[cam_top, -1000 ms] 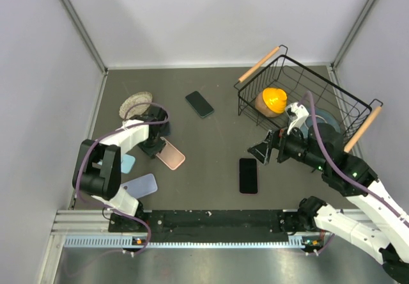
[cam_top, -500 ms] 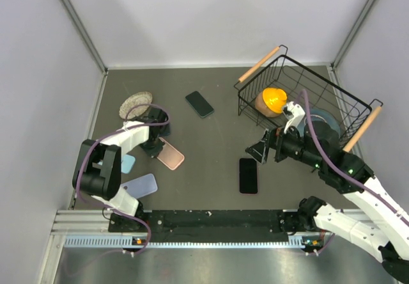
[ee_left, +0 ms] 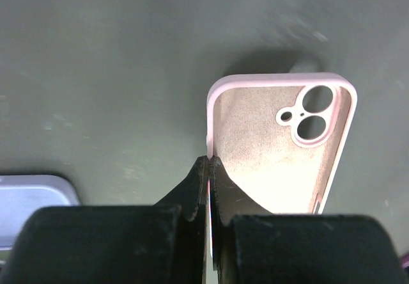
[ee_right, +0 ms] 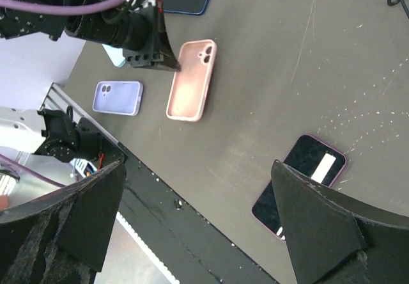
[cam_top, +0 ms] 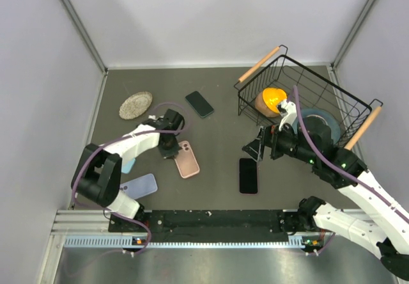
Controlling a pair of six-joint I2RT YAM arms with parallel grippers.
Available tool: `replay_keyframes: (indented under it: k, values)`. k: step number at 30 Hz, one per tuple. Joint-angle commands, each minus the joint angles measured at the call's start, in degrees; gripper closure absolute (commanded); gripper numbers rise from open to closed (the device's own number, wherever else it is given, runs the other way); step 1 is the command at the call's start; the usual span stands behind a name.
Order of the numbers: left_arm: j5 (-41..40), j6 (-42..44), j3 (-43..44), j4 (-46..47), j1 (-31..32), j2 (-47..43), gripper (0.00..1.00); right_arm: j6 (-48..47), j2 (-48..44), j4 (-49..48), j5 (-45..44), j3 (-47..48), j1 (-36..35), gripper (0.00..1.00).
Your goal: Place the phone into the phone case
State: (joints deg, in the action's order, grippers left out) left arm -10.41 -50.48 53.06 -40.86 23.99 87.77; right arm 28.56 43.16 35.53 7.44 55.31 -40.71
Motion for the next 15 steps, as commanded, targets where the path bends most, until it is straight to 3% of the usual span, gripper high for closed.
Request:
replay_keyframes:
  k: [1, 6, 12, 14, 15]
  values:
    - [5.8, 6.9, 3.5, 4.0, 6.1, 0.4, 1.00, -0.2, -0.8, -2.3, 0.6, 2.9, 0.5, 0.03]
    - [12.1, 9.0, 3.2, 6.1, 8.2, 1.0, 1.00, -0.9, -3.8, -4.0, 1.9, 1.4, 0.5, 0.03]
    - [13.1, 9.4, 1.3, 6.4, 9.1, 0.2, 0.99, -0.9, -7.0, -6.4, 1.1, -1.4, 0.5, 0.02]
    - [13.6, 9.2, 0.9, 6.8, 9.1, -0.1, 0.88, -1.0, -7.2, -6.4, 1.1, -1.3, 0.5, 0.02]
    - [13.7, 9.1, 0.7, 6.8, 9.1, -0.5, 0.67, -0.9, -7.2, -6.5, 1.2, -1.3, 0.5, 0.02]
